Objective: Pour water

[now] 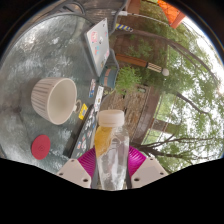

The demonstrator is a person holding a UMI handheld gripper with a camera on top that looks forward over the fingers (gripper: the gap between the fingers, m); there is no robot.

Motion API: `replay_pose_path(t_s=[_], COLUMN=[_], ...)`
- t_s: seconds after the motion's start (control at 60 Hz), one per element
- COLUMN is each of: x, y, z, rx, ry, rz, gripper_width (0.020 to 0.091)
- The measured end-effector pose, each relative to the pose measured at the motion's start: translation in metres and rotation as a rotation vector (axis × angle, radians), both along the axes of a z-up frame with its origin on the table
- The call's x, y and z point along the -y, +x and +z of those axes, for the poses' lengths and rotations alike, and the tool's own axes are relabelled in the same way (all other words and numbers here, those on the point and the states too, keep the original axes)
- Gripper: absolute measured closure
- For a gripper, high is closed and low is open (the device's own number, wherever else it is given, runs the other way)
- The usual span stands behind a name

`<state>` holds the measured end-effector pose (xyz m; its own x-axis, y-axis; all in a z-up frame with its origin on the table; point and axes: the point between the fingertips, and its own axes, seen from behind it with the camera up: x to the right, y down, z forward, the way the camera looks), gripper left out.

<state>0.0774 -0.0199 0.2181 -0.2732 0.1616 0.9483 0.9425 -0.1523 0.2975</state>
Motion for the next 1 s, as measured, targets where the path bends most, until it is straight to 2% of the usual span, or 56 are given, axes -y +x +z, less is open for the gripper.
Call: replay_pose_path(t_s=[0.1,0.117,0.183,0.267,0.317,0.333,0.4,0.45,0.467,0.483,0.533,0.55,0.683,0.717,0.75,1.0], x=[0.011,0.007,0.011,0.012,0.016,0.005,0.008,-0.003,0.006,0.001,-0.004,-0.004,0.004,0.0,0.002,-0.005], y=[0.017,0.01,0.013,0.026,0.028,0.033,0.036,0.039,0.032,0.039,0.041,0.035,0.041,0.037,0.039,0.042], z=[0.03,0.011,0.013,0.008,0.0,0.008,-0.022,-0.031,-0.058,-0.049,-0.056,-0.076,-0.11,-0.132,-0.121,-0.126], rx=[-0.456,-0.554,-0.865,-1.16,-1.328,-1.374,-1.538,-1.606,-1.645,-1.653,-1.715,-1.746,-1.826,-1.829,-1.842,-1.842], ry=[0.147,0.2,0.251,0.327,0.319,0.302,0.307,0.268,0.307,0.264,0.204,0.207,0.109,0.109,0.162,0.183], rz=[-0.071,-0.088,-0.077,-0.105,-0.095,-0.09,-0.098,-0.089,-0.08,-0.091,-0.097,-0.088,-0.105,-0.121,-0.071,-0.093], gripper_width=[0.0702,0.0702,0.0703,0.0703,0.0703,0.0704,0.0704,0.0705,0.0704,0.0704,0.0705,0.0705,0.0705,0.0702,0.0705,0.0703])
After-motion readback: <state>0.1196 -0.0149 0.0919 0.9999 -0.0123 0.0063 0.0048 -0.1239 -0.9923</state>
